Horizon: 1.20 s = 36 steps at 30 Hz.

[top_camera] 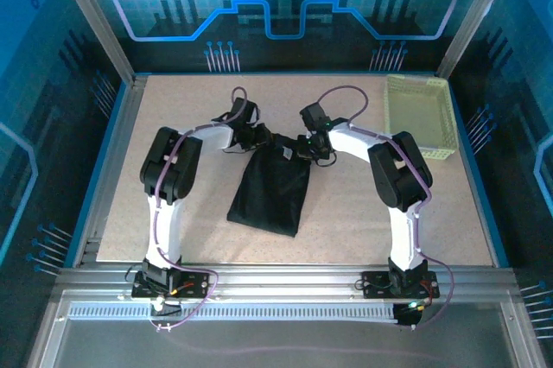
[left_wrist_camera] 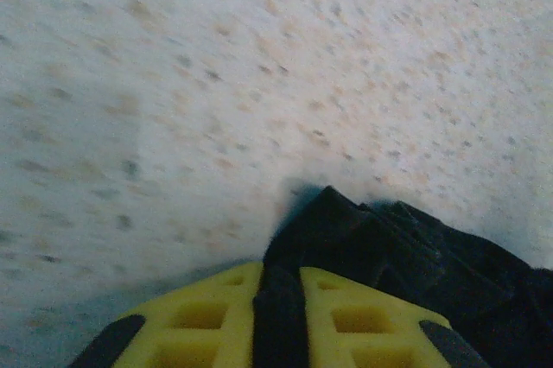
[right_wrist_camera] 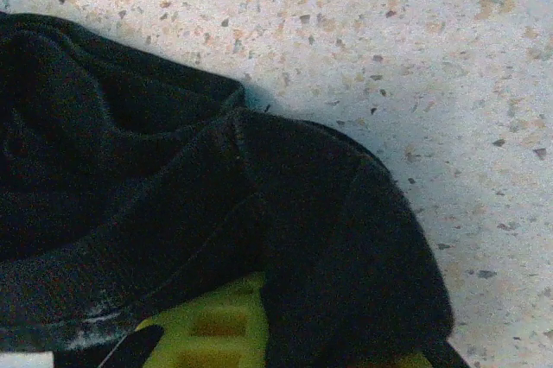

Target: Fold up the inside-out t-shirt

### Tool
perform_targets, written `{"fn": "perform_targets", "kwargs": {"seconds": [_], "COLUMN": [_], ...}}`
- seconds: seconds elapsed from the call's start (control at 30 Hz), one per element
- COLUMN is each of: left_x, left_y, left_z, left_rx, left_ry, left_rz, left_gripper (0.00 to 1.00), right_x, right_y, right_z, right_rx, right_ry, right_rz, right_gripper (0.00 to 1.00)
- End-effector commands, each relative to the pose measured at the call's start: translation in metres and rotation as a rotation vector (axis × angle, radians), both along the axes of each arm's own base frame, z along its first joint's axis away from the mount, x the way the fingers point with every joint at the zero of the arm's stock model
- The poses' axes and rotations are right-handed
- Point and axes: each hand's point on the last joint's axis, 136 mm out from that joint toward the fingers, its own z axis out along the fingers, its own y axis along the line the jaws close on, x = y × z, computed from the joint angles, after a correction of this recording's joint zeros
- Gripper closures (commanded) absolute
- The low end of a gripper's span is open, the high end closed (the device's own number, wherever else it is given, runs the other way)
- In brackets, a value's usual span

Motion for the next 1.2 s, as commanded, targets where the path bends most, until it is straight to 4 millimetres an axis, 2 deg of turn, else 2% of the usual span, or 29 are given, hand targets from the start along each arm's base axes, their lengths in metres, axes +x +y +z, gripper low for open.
{"fn": "perform_targets", "kwargs": {"seconds": [0.0, 0.17, 0.33, 0.43, 0.53, 0.7, 0.83, 0.9, 1.03, 1.17], "left_x": [-0.038, -0.037, -0.048, -0.061, -0.077, -0.104, -0.12, -0.123, -0.113, -0.087], "left_y": [-0.032, -0.007, 0.019, 0.02, 0.011, -0.018, -0.049, -0.057, -0.047, -0.012], "left_z": [-0.002, 0.027, 0.064, 0.085, 0.095, 0.106, 0.112, 0.11, 0.101, 0.087], "left_rx": [-0.081, -0.159, -0.208, -0.248, -0.246, -0.213, -0.149, -0.128, -0.088, -0.089], "left_ry": [0.063, -0.025, -0.133, -0.182, -0.204, -0.242, -0.279, -0.281, -0.259, -0.236], "left_rz": [-0.095, -0.001, 0.086, 0.113, 0.117, 0.086, 0.019, 0.001, 0.036, 0.132], "left_gripper": [0.89, 1.0, 1.0, 1.0, 1.0, 1.0, 1.0, 1.0, 1.0, 1.0], "right_x": [0.001, 0.003, 0.006, 0.005, 0.005, 0.005, 0.006, 0.006, 0.007, 0.006], "right_y": [0.009, -0.007, -0.018, -0.011, -0.002, 0.012, 0.014, 0.012, 0.009, 0.009], "right_z": [0.009, 0.025, 0.044, 0.047, 0.044, 0.044, 0.043, 0.042, 0.042, 0.044], "right_rx": [0.024, 0.028, 0.06, 0.08, 0.082, 0.08, 0.076, 0.068, 0.051, 0.052], "right_ry": [-0.036, -0.088, -0.142, -0.146, -0.143, -0.155, -0.16, -0.158, -0.159, -0.159], "right_rz": [0.027, 0.02, 0.027, 0.065, 0.091, 0.125, 0.124, 0.125, 0.122, 0.126], "right_gripper": [0.9, 0.94, 0.97, 0.99, 1.0, 1.0, 1.0, 1.0, 1.0, 1.0]}}
